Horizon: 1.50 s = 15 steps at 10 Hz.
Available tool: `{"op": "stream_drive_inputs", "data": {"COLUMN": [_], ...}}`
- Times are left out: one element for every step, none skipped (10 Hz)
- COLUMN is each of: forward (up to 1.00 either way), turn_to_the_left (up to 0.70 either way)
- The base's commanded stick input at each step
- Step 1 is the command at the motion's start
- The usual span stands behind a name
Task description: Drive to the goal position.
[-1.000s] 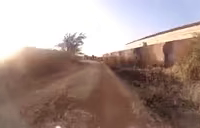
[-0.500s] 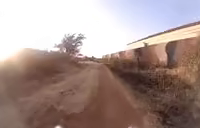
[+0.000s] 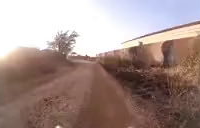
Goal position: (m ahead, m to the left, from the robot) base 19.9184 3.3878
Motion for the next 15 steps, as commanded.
{"op": "stream_drive_inputs", "data": {"forward": [0.7,0.7,0.7,0.7,0.7,0.7,0.7,0.7,0.7,0.7,0.7,0.7,0.7,0.7,0.7], "turn_to_the_left": [0.0,0.0,0.0,0.0,0.0,0.0,0.0,0.0,0.0,0.0,0.0,0.0,0.0,0.0,0.0]}}
